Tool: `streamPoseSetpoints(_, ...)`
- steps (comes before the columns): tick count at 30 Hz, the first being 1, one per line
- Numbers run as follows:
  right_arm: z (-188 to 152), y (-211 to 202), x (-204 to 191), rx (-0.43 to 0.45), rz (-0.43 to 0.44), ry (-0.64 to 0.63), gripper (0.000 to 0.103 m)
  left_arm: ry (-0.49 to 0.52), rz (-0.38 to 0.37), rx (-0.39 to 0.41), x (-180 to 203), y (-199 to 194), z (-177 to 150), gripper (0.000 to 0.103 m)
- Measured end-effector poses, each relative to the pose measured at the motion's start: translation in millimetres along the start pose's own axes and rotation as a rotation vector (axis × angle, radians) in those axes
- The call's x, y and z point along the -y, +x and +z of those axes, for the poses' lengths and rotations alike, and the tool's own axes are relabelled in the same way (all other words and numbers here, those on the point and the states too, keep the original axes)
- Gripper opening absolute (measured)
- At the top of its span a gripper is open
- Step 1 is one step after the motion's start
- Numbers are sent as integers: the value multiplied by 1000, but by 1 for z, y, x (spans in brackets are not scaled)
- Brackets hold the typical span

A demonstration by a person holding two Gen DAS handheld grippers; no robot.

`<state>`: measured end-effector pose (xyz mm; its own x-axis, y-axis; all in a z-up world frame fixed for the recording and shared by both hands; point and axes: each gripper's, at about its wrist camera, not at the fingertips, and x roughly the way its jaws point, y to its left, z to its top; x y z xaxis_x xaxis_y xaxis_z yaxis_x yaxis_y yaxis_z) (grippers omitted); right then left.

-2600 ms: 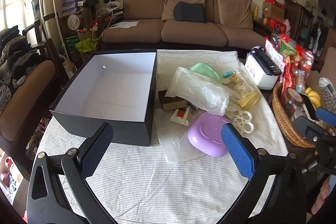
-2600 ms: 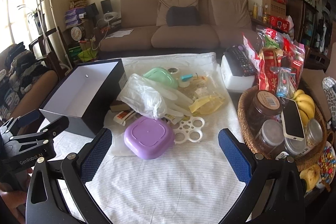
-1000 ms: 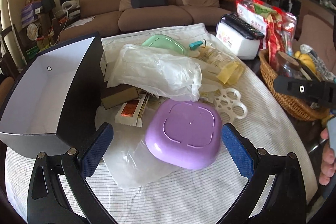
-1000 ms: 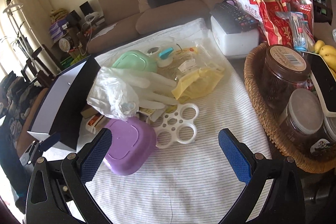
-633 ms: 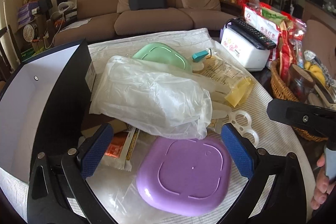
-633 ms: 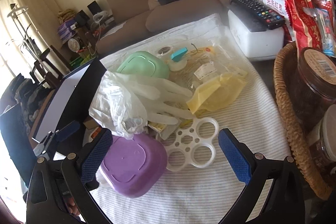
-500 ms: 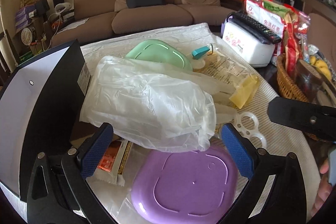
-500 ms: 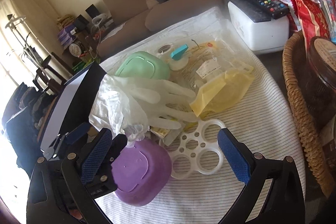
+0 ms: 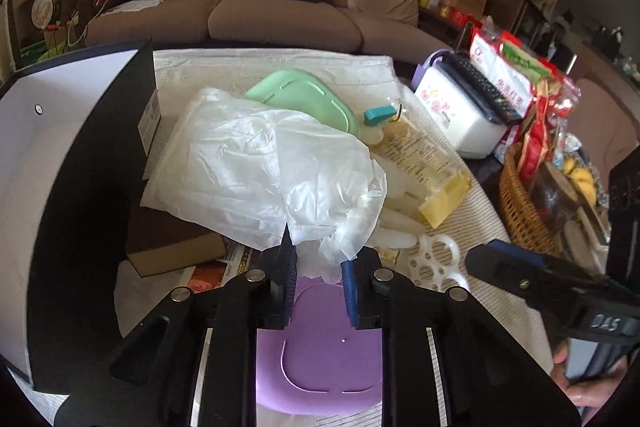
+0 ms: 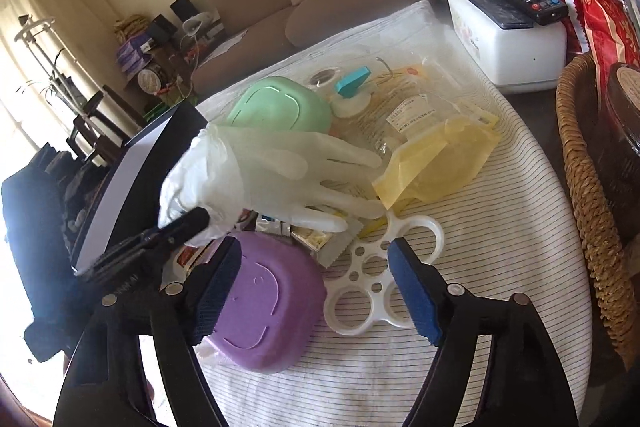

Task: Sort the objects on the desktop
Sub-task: 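Grasp the white plastic glove bag with the left gripper and lift it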

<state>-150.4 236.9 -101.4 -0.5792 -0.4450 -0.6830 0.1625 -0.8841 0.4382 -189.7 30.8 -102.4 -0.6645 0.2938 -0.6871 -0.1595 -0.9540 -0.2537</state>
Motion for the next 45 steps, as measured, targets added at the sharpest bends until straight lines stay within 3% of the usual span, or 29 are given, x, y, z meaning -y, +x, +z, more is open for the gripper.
streamPoseSetpoints(7, 1, -2, -4, 5, -3, -26, 76, -73, -108, 149, -24, -100, 60, 17)
streamPoseSetpoints(16, -1, -9, -12, 18, -3, -47, 76, -40, -141, 316, -41, -255, 191, 15)
streamPoseSetpoints(20, -2, -13, -14, 21, -1, -53, 76, 9, -64, 392, -39, -322, 232, 15)
streamPoseSetpoints(25, -4, -21, -20, 28, 0, -81, 76, 82, 139, 451, -41, -382, 247, 15)
streamPoseSetpoints(28, -6, -21, -24, 20, 12, -87, 76, 84, 251, 417, -57, -383, 246, 15)
streamPoseSetpoints(31, -8, -20, -30, 11, 17, -103, 76, 24, 303, 343, -85, -360, 238, 15)
streamPoseSetpoints(36, -10, -19, -41, 10, 9, -151, 76, -110, 261, 275, -134, -314, 219, 15)
streamPoseSetpoints(41, -12, -12, -43, -7, -8, -178, 76, -138, 194, 288, -140, -307, 214, 15)
streamPoseSetpoints(45, -12, -9, -40, -15, -12, -170, 76, -157, 257, 250, -147, -299, 205, 15)
